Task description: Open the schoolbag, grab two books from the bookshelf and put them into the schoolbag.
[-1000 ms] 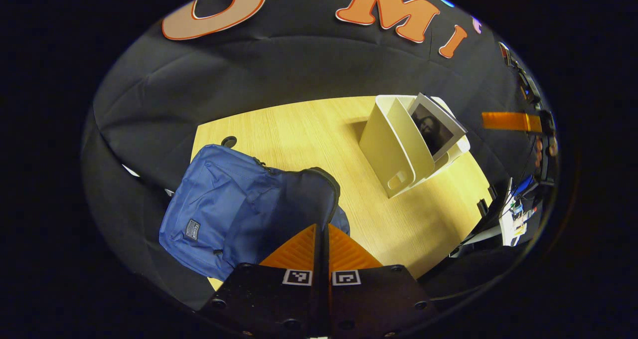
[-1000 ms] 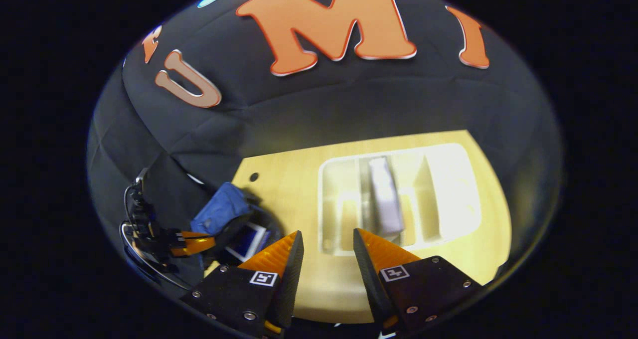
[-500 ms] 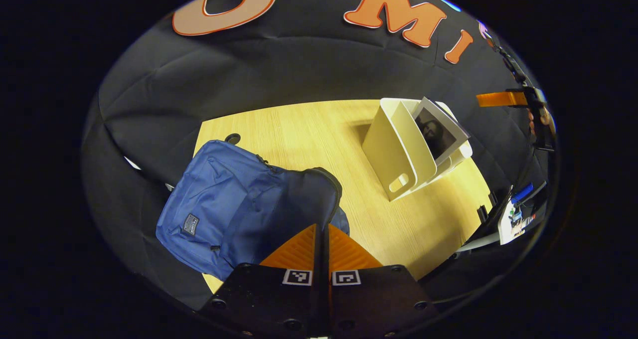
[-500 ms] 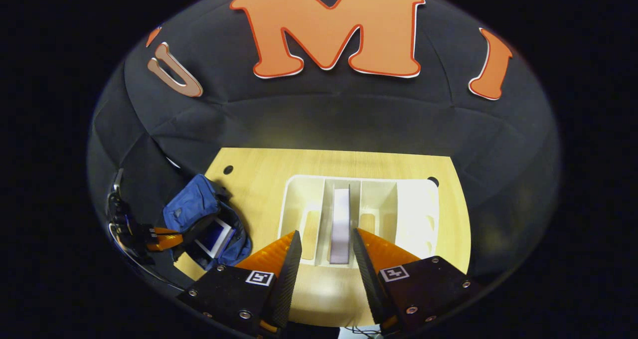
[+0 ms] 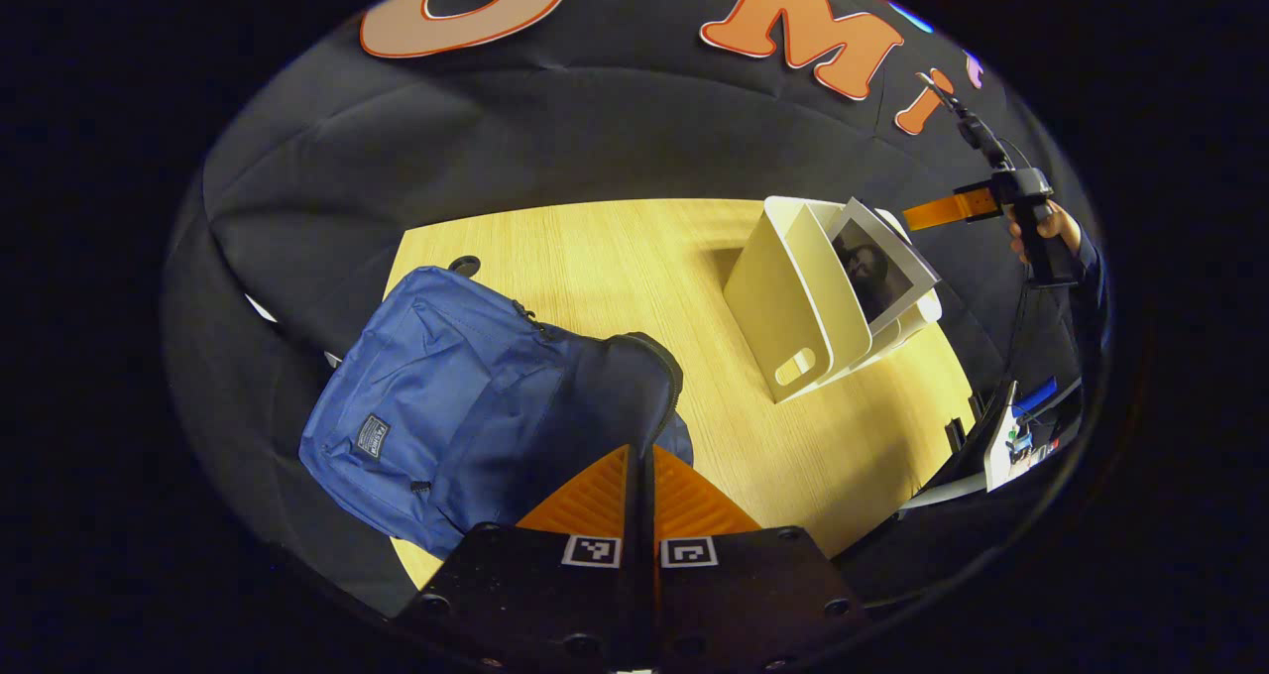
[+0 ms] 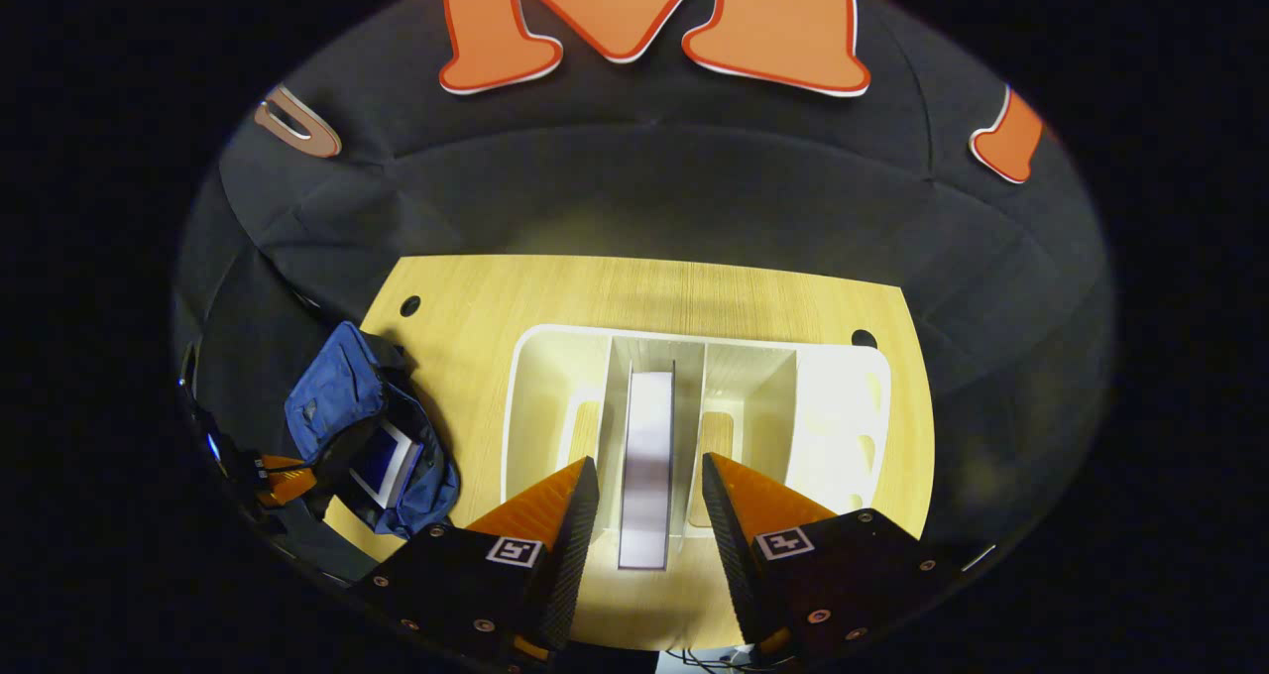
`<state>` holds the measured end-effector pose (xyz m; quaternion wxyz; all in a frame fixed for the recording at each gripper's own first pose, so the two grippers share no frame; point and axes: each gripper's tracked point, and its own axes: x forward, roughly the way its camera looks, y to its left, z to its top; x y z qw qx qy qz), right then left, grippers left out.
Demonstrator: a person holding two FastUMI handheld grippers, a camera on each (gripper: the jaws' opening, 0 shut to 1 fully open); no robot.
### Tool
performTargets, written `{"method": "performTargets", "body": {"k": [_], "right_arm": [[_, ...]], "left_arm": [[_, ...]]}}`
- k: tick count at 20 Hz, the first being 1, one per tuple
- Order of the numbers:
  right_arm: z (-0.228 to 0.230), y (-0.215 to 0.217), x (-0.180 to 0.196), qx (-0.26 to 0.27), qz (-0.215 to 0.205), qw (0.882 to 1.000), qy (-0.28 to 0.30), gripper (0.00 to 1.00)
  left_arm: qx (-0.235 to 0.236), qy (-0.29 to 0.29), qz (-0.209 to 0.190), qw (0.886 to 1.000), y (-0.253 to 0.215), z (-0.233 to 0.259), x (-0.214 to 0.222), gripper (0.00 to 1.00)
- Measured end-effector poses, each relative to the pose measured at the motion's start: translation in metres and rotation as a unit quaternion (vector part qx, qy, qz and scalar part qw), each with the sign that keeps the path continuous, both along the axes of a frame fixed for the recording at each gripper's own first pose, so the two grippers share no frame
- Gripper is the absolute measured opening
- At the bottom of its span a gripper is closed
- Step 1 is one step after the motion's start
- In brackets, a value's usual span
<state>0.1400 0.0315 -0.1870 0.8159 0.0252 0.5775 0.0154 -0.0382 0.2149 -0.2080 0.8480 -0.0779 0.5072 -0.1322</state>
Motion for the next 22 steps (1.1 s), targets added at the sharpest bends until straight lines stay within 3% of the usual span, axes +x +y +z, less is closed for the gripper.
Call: {"method": "performTargets", "body": {"k": [9,11,12,13,14,22], "right_arm": [[-0.06,0.015,0.002,-0.024,0.04,0.996,0.078,0.63],[-0.072,0.013,0.0,-0.034,0.051,0.994,0.093,0.53],[-0.073,0.013,0.0,-0.029,0.051,0.993,0.103,0.49],[-0.073,0.014,0.0,-0.022,0.047,0.993,0.107,0.54],[-0.074,0.011,0.0,-0.022,0.043,0.992,0.112,0.45],[-0.06,0.0,-0.012,-0.009,0.009,0.992,0.128,0.36]], "left_arm": [[-0.007,0.007,0.011,1.0,0.0,-0.007,-0.001,0.01],[-0.008,0.008,0.013,1.0,0.001,-0.007,-0.002,0.01],[-0.009,0.008,0.014,1.0,0.001,-0.007,-0.002,0.01],[-0.009,0.008,0.015,1.0,0.0,-0.007,-0.002,0.01],[-0.01,0.007,0.016,1.0,0.0,-0.008,-0.001,0.01],[-0.012,0.005,0.013,1.0,-0.005,-0.009,-0.003,0.01]]}}
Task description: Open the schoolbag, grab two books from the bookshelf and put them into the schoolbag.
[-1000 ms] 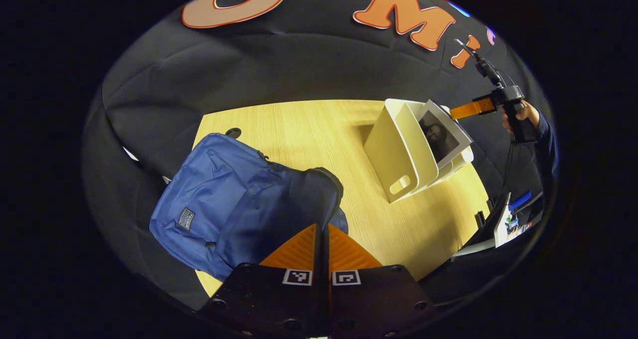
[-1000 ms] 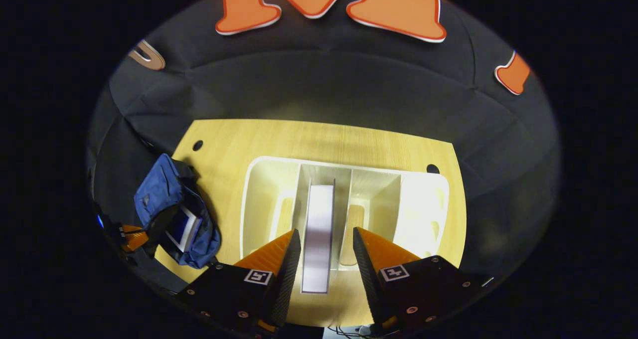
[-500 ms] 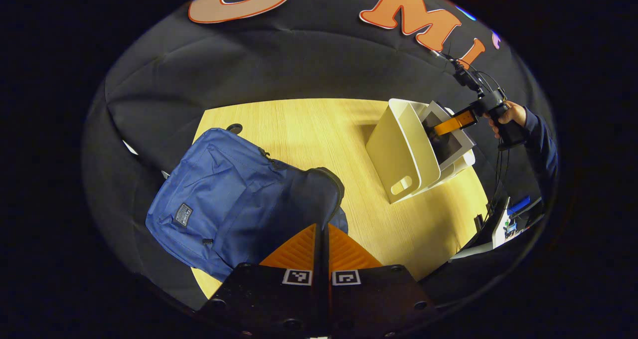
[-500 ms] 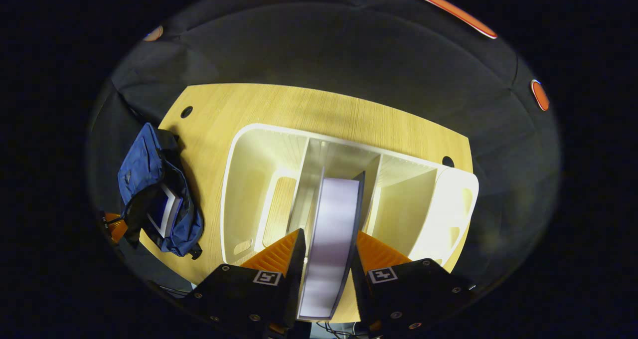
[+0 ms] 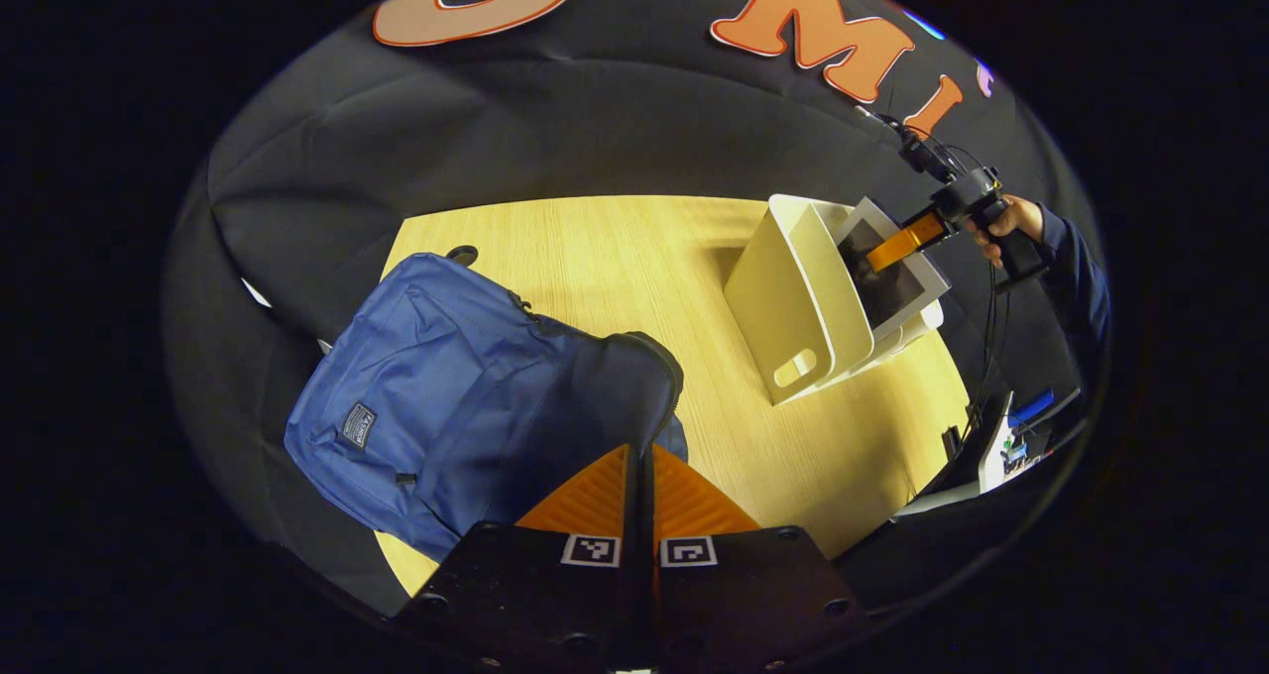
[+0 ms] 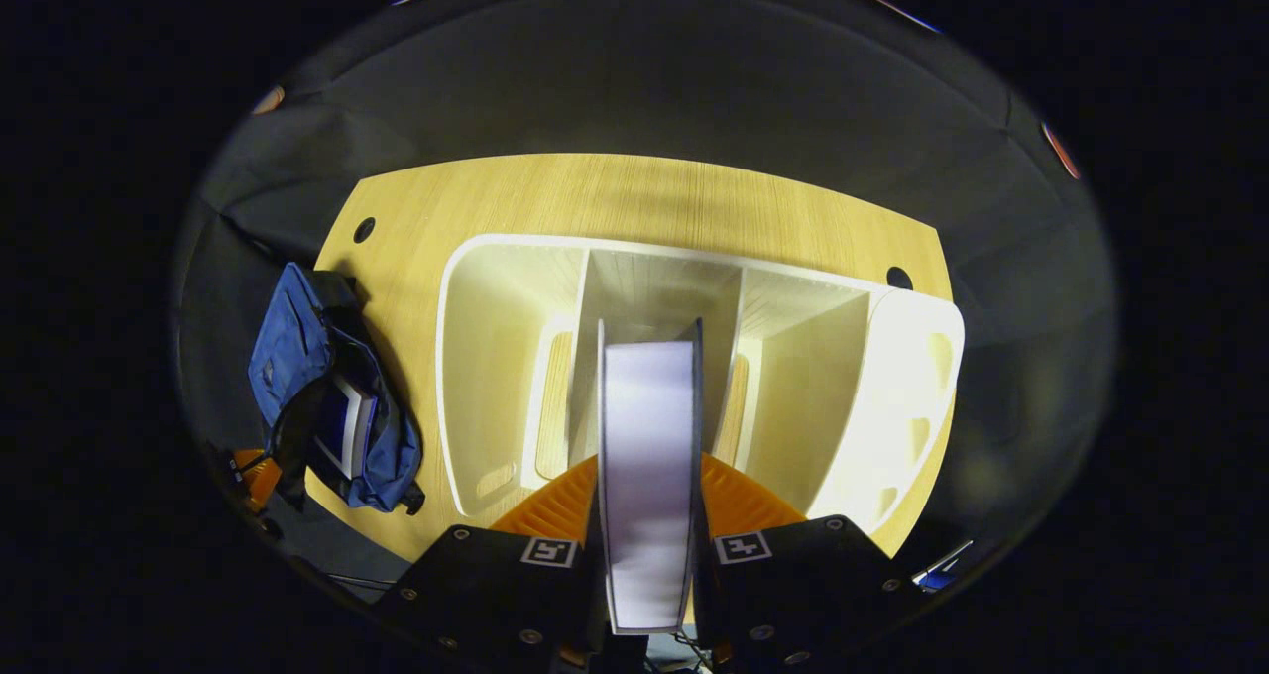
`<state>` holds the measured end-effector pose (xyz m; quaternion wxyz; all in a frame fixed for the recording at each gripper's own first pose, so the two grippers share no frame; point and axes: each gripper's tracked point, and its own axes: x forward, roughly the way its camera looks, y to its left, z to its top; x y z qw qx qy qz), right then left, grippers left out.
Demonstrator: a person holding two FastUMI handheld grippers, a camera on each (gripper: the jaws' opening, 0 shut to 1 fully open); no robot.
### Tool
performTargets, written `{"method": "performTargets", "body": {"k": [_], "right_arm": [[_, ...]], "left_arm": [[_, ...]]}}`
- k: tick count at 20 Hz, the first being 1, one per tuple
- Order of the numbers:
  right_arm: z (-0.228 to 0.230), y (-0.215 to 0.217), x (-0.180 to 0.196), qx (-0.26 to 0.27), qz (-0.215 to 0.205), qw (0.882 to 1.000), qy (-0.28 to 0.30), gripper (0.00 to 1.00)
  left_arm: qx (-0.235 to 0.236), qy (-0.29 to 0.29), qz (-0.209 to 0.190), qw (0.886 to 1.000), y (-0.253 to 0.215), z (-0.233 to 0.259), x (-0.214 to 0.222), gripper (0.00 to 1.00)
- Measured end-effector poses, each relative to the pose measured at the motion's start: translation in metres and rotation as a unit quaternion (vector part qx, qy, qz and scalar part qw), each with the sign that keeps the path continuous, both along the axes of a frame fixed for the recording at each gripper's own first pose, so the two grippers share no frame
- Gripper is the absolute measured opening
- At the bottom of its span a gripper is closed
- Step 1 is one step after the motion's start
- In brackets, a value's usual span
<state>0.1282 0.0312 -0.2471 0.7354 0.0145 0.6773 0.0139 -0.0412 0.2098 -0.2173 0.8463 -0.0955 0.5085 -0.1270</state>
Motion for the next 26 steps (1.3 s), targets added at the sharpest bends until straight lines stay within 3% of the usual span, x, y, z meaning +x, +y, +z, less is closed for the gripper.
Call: {"method": "performTargets", "body": {"k": [7,17,26], "right_arm": [[0.059,-0.004,-0.008,0.038,-0.025,0.998,-0.035,0.35],[0.182,0.0,-0.018,0.078,-0.009,0.99,-0.116,0.35],[0.201,0.041,-0.043,0.12,0.007,0.982,-0.144,0.35]], "left_arm": [[-0.006,-0.006,-0.003,1.0,-0.002,0.0,0.0,0.01],[-0.015,-0.012,-0.006,1.0,-0.005,-0.001,-0.001,0.01],[-0.008,-0.013,-0.008,1.0,-0.005,-0.001,-0.001,0.01]]}}
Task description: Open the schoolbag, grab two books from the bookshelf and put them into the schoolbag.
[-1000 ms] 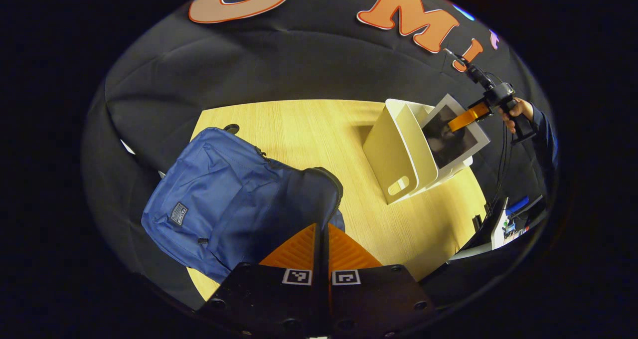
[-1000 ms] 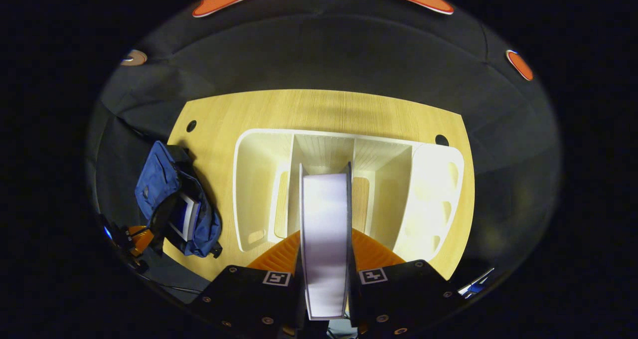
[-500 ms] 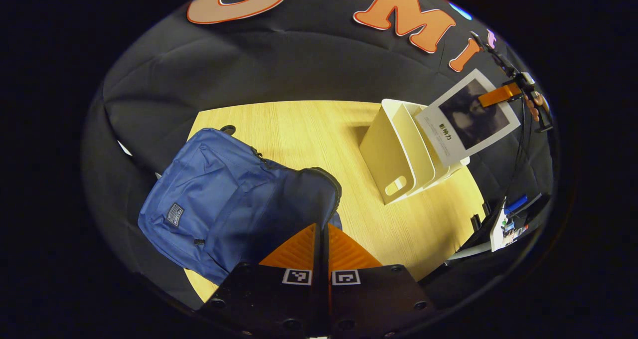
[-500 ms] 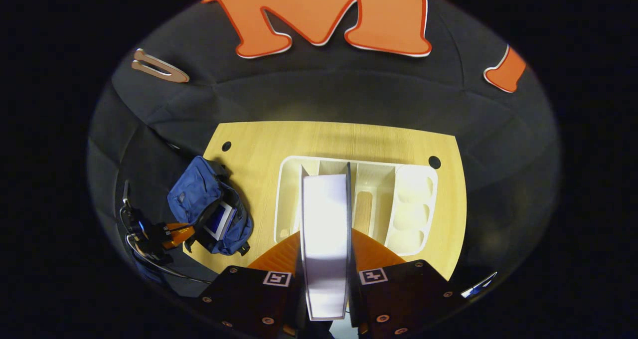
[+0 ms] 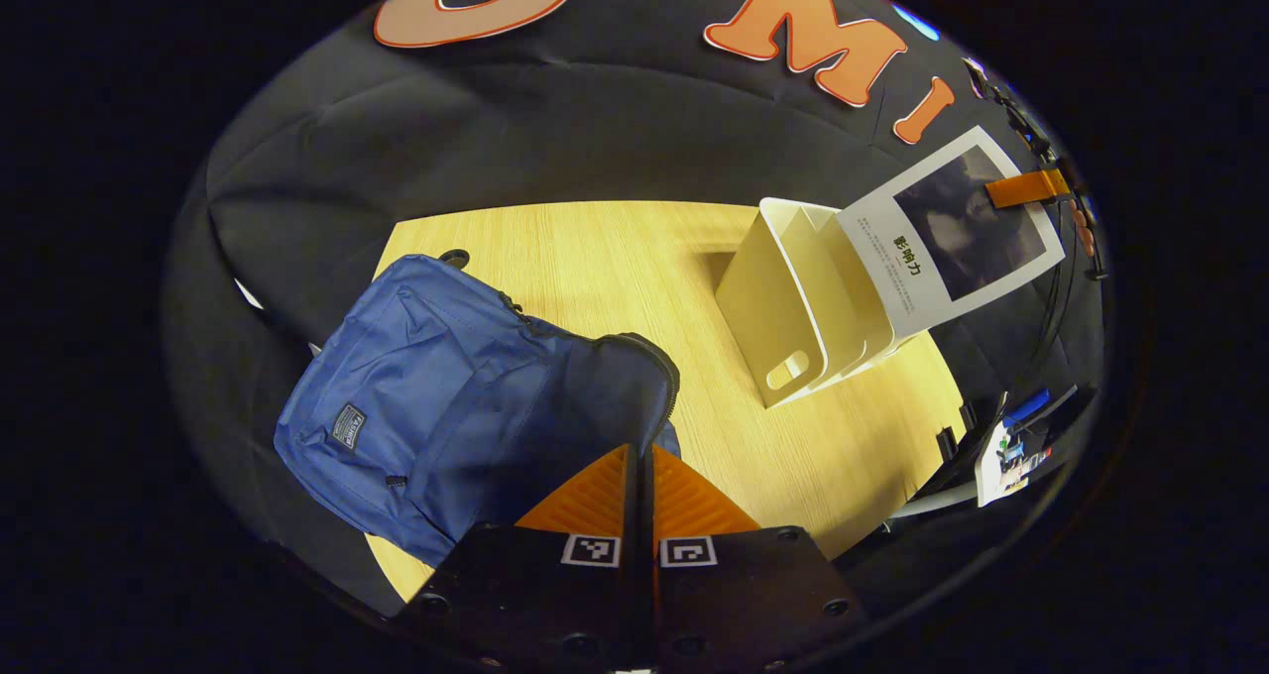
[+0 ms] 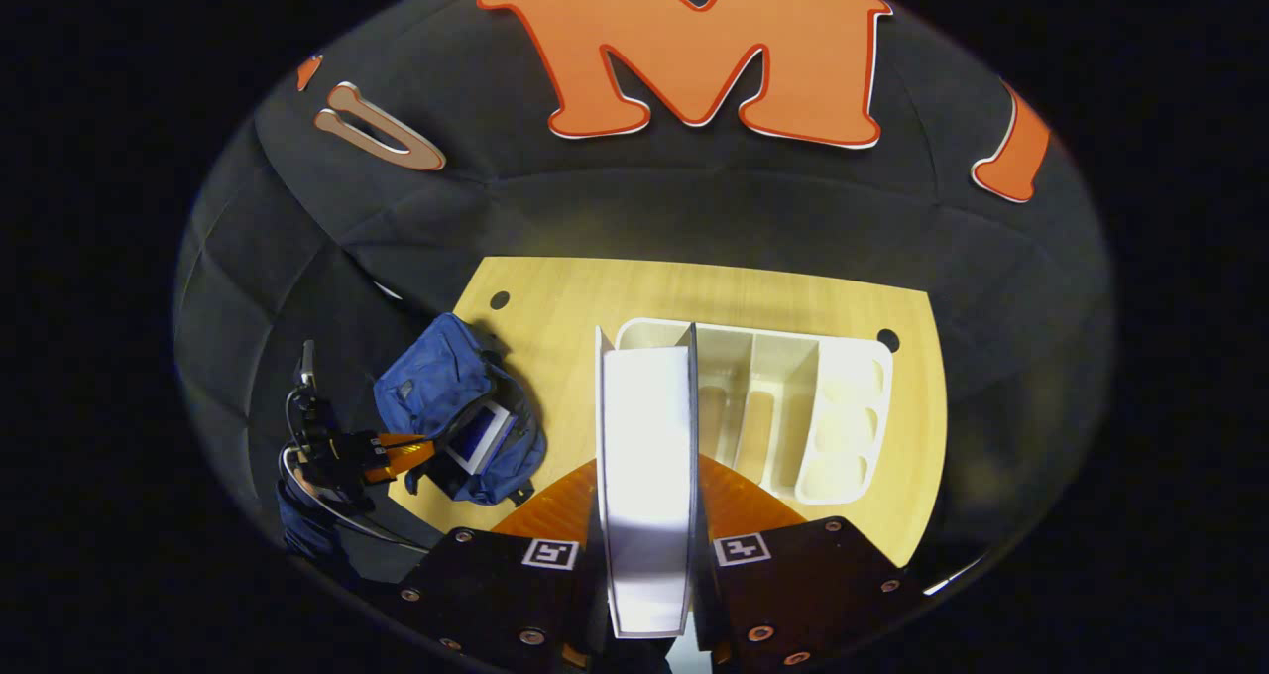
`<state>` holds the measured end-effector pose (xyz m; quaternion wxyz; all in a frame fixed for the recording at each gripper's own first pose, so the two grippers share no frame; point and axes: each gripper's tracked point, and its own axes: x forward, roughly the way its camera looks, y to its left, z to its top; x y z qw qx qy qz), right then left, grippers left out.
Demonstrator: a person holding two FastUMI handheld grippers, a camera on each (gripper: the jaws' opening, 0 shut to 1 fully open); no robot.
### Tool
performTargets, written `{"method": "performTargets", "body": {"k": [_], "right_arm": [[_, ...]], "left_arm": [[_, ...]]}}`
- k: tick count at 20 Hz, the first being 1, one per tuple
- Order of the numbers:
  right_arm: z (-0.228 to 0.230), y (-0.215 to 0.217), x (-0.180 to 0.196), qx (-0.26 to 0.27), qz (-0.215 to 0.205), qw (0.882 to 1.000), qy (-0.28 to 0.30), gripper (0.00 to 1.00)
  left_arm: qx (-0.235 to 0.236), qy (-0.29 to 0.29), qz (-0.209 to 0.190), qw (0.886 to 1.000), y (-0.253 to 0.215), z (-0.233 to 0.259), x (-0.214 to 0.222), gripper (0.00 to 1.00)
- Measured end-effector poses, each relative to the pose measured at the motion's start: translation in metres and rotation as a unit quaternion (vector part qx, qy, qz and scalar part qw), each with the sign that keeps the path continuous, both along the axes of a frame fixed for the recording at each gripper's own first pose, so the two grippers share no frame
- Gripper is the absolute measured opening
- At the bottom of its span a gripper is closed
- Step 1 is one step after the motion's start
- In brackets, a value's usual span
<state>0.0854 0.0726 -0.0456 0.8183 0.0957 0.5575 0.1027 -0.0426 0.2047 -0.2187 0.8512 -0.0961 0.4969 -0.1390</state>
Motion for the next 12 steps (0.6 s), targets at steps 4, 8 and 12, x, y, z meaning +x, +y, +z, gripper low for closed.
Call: {"method": "performTargets", "body": {"k": [4,8,12], "right_arm": [[-0.009,0.03,-0.011,0.038,-0.003,0.999,-0.006,0.35],[-0.029,0.057,-0.03,0.081,-0.001,0.997,0.012,0.35],[-0.048,0.078,-0.048,0.123,-0.012,0.992,0.031,0.35]], "left_arm": [[0.008,0.002,-0.003,1.0,0.0,0.0,0.001,0.01],[0.016,0.002,-0.003,1.0,0.0,0.003,0.001,0.01],[0.02,0.005,-0.001,1.0,0.001,0.003,0.0,0.01]]}}
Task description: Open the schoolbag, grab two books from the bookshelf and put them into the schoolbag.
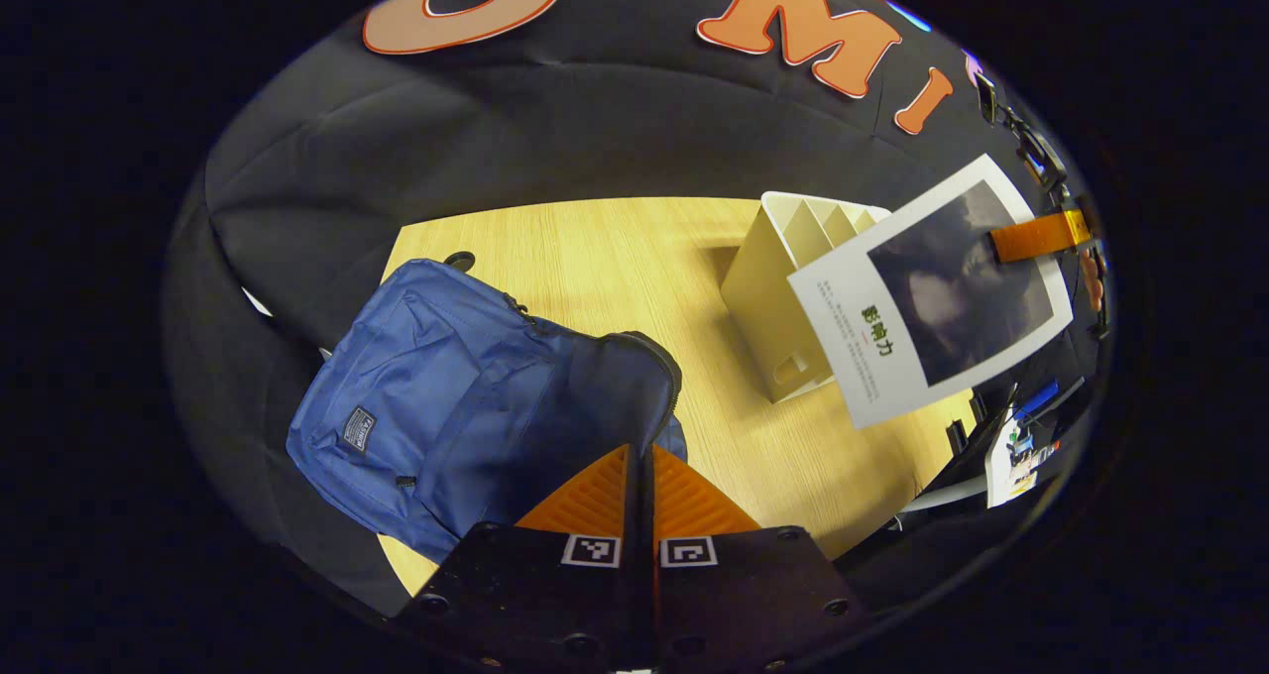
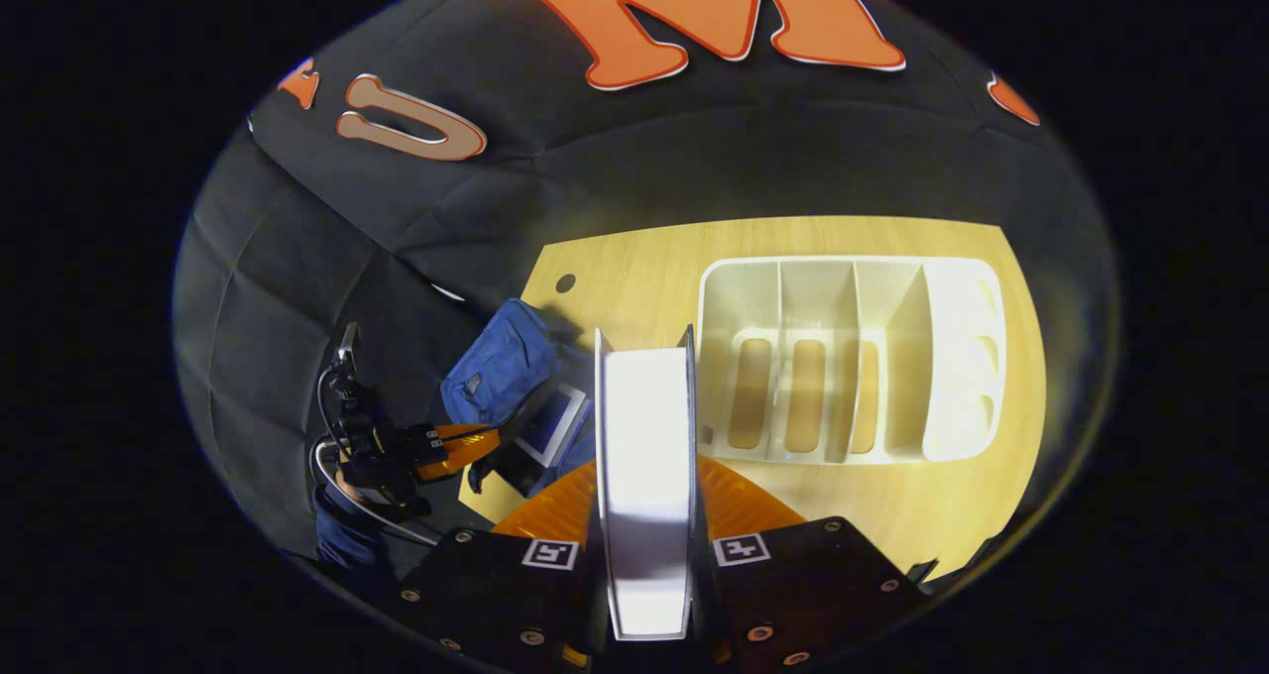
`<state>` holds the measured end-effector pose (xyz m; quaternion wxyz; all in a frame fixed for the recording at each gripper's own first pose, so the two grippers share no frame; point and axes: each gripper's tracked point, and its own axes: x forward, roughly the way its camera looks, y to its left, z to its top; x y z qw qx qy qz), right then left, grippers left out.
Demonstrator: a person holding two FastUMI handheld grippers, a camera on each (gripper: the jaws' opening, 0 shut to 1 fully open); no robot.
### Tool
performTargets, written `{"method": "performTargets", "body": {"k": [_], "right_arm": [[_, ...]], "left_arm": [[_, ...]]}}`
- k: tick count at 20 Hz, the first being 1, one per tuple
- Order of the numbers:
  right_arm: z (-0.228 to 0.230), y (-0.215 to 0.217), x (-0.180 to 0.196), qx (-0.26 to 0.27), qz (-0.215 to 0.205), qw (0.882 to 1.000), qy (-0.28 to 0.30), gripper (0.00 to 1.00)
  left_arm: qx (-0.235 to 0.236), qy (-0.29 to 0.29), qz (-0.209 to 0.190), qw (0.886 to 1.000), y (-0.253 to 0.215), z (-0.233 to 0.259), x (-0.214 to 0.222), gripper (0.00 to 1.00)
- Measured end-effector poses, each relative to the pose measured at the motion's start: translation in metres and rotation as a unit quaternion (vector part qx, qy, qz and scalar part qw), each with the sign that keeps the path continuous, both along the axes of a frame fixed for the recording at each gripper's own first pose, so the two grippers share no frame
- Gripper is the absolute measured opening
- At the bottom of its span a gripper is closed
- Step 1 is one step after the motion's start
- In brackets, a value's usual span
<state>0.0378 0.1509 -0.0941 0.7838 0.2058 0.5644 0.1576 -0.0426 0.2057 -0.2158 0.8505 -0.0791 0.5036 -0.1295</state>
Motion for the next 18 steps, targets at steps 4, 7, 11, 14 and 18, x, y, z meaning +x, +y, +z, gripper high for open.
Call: {"method": "performTargets", "body": {"k": [4,7,11,14,18], "right_arm": [[-0.015,0.024,-0.008,0.051,-0.029,0.998,0.006,0.34],[-0.027,0.044,-0.018,0.099,-0.057,0.993,0.018,0.34],[-0.05,0.078,-0.03,0.144,-0.079,0.986,0.037,0.33],[-0.061,0.099,-0.036,0.184,-0.099,0.977,0.049,0.33],[-0.079,0.122,-0.036,0.209,-0.124,0.969,0.052,0.33]], "left_arm": [[0.004,0.001,0.003,1.0,-0.001,0.002,0.002,0.0],[0.004,0.002,0.008,1.0,0.0,0.005,0.003,0.01],[0.007,0.003,0.011,1.0,0.003,0.009,0.004,0.01],[0.005,0.004,0.016,1.0,0.004,0.011,0.006,0.01],[0.006,0.005,0.016,1.0,0.005,0.015,0.008,0.01]]}}
